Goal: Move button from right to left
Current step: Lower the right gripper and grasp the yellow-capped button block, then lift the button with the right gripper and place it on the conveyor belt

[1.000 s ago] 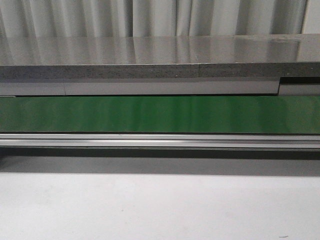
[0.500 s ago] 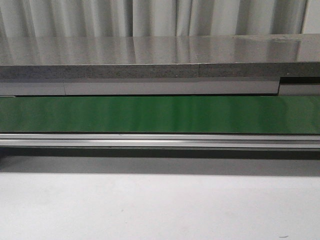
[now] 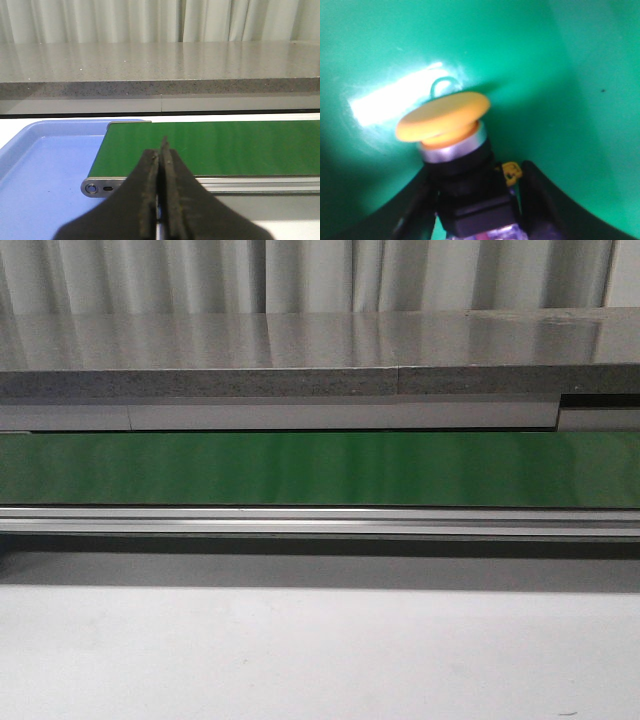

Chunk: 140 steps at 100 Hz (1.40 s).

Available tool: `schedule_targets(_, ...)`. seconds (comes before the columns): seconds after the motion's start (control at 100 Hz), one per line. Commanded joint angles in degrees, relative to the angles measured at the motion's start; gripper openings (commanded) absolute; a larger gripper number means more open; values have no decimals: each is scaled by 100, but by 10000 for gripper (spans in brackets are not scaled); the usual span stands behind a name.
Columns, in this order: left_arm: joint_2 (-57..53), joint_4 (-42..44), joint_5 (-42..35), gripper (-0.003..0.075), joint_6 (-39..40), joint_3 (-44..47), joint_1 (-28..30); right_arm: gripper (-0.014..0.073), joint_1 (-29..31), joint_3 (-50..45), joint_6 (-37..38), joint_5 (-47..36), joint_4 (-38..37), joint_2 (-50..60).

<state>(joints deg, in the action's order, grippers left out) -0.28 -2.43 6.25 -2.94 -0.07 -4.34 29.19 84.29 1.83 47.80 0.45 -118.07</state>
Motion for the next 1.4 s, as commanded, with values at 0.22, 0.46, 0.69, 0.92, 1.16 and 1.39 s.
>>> schedule_targets(0.22, -184, -21, -430, -20, 57, 260, -45, 59, -39, 201, -61, 185, 178, 672)
schedule_targets(0.46, -184, -21, -430, -20, 57, 260, -45, 59, -489, 194, -68, 864, 345, 1729)
schedule_targets(0.69, -184, -21, -430, -20, 57, 260, -45, 59, -1166, 115, -72, 1376, 544, 1934)
schedule_targets(0.92, -184, -21, -430, -20, 57, 260, -45, 61, -1638, -146, -67, 960, 734, 1825)
schedule_targets(1.16, -184, -21, -430, -20, 57, 260, -45, 435, -1825, -164, -67, 962, 771, 1639)
schedule_targets(1.39, -184, -21, -430, -20, 57, 260, -45, 559, -1984, -164, -88, 933, 764, 1780)
